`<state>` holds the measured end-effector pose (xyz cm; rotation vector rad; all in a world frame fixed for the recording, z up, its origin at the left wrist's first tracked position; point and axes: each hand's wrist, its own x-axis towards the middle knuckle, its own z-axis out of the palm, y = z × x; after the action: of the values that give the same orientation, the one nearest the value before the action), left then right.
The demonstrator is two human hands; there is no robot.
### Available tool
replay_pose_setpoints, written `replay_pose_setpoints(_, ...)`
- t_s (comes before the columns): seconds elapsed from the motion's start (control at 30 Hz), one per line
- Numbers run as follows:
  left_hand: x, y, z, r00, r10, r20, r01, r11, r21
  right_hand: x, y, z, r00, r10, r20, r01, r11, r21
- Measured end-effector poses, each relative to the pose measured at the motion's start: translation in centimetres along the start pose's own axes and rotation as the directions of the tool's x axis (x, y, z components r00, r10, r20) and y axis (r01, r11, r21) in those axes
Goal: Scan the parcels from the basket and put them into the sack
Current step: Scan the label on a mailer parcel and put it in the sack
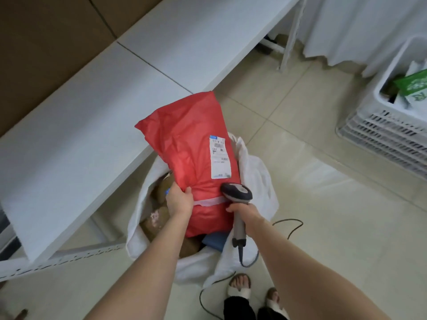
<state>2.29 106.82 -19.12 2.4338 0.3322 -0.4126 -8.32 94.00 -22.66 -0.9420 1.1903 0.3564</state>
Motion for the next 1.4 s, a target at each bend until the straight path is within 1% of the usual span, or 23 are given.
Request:
replay_pose_setpoints(0.1, 0.2, -0.7, 0.5, 0.998, 0.054, -0.016, -0.054, 0.999, 0.011, 0.9, 0.5, -0.4, 0.994, -0.064, -0.093, 0.067, 0.997, 0.031)
replay_pose_setpoints(0.2, -0.6, -1.5, 1.0, 0.996, 0.089, 0.024, -0.091, 0.991, 0.099, -0.4, -1.1, -1.9, 0.979, -0.099, -0.181, 0.142, 0.958, 0.248)
replay_pose_setpoints(0.27, -2.2, -2.0, 1.8, 0.986, 0.097, 0.138, -0.128, 0.962, 0.241, -2.1, -3.5, -3.2, 0.975, -0.143, -0.168, 0.194, 0.919, 0.342)
replay_pose_setpoints(0.37, -4.7, -2.6, 4.0, 0.919, -0.062, 0.390, -0.116, 0.902, 0.417, -4.4, -6.4, -4.6, 0.964, -0.243, -0.105, 0.264, 0.903, 0.338)
replay_pose_setpoints(0.43, -5.2, -2.1, 5.2, 0.854, -0.190, 0.485, -0.048, 0.898, 0.437, -5.1, -6.9, -5.4, 0.962, -0.262, -0.081, 0.275, 0.909, 0.315)
replay_pose_setpoints(0.5, -4.8, -1.6, 5.4, 0.786, -0.293, 0.544, 0.135, 0.940, 0.312, -5.1, -6.4, -6.3, 0.966, -0.243, -0.091, 0.259, 0.924, 0.283)
replay_pose_setpoints(0.53, -4.4, -1.5, 5.0, 0.774, -0.320, 0.546, 0.246, 0.947, 0.207, -5.0, -6.2, -6.6, 0.968, -0.229, -0.104, 0.249, 0.930, 0.271)
replay_pose_setpoints(0.57, -4.1, -1.1, 4.0, 0.830, -0.306, 0.466, 0.270, 0.952, 0.143, -4.9, -6.1, -6.8, 0.971, -0.211, -0.114, 0.235, 0.935, 0.264)
replay_pose_setpoints(0.6, -3.7, -0.5, 2.6, 0.916, -0.240, 0.320, 0.194, 0.966, 0.169, -4.9, -6.0, -6.8, 0.973, -0.195, -0.120, 0.220, 0.942, 0.254)
replay_pose_setpoints(0.63, -3.1, 0.0, 1.4, 0.984, -0.095, 0.149, 0.047, 0.953, 0.298, -4.9, -6.0, -6.5, 0.976, -0.184, -0.120, 0.208, 0.948, 0.241)
replay_pose_setpoints(0.67, -2.2, 0.9, 0.4, 0.993, 0.103, 0.056, -0.117, 0.896, 0.428, -4.9, -6.1, -6.1, 0.977, -0.183, -0.112, 0.205, 0.951, 0.230)
replay_pose_setpoints(0.7, -1.2, 1.7, 0.0, 0.966, 0.251, 0.066, -0.250, 0.831, 0.498, -4.8, -6.3, -5.7, 0.978, -0.187, -0.097, 0.205, 0.953, 0.224)
replay_pose_setpoints(0.73, -0.4, 2.8, 0.1, 0.940, 0.298, 0.164, -0.340, 0.792, 0.507, -4.7, -6.6, -5.3, 0.977, -0.194, -0.084, 0.208, 0.952, 0.226)
replay_pose_setpoints(0.8, 0.3, 4.3, 2.2, 0.854, 0.214, 0.473, -0.460, 0.736, 0.497, -4.2, -7.1, -5.0, 0.976, -0.213, -0.052, 0.220, 0.943, 0.251)
replay_pose_setpoints(0.87, -0.5, 3.9, 5.6, 0.667, 0.025, 0.745, -0.579, 0.647, 0.496, -3.8, -7.6, -5.3, 0.962, -0.273, 0.012, 0.255, 0.913, 0.318)
replay_pose_setpoints(0.93, -1.4, 2.5, 8.2, 0.549, -0.069, 0.833, -0.657, 0.580, 0.481, -3.4, -7.8, -6.2, 0.945, -0.314, 0.096, 0.263, 0.899, 0.351)
replay_pose_setpoints(1.0, -1.2, 1.5, 9.7, 0.528, -0.128, 0.840, -0.675, 0.536, 0.507, -2.9, -7.7, -7.3, 0.944, -0.290, 0.157, 0.224, 0.913, 0.341)
replay_pose_setpoints(1.1, -0.2, 1.4, 10.3, 0.548, -0.176, 0.818, -0.676, 0.483, 0.557, -2.3, -7.5, -8.1, 0.953, -0.211, 0.219, 0.119, 0.922, 0.369)
replay_pose_setpoints(1.17, -0.6, 1.5, 9.8, 0.555, -0.204, 0.807, -0.595, 0.581, 0.556, -3.1, -7.6, -7.8, 0.940, -0.184, 0.287, 0.070, 0.929, 0.364)
replay_pose_setpoints(1.23, -1.2, 1.6, 8.3, 0.585, -0.219, 0.781, -0.391, 0.768, 0.508, -4.4, -7.9, -7.0, 0.913, -0.183, 0.364, 0.040, 0.929, 0.367)
replay_pose_setpoints(1.3, -1.5, 1.8, 6.1, 0.634, -0.204, 0.745, -0.165, 0.906, 0.389, -5.7, -8.4, -6.1, 0.865, -0.200, 0.460, 0.003, 0.919, 0.394)
replay_pose_setpoints(1.37, -1.8, 1.6, 3.7, 0.642, -0.164, 0.749, -0.078, 0.958, 0.276, -6.6, -8.8, -4.8, 0.845, -0.191, 0.499, -0.024, 0.919, 0.393)
replay_pose_setpoints(1.4, -2.1, 1.5, 2.6, 0.600, -0.173, 0.781, -0.097, 0.954, 0.285, -6.9, -8.9, -4.1, 0.870, -0.174, 0.461, -0.001, 0.935, 0.354)
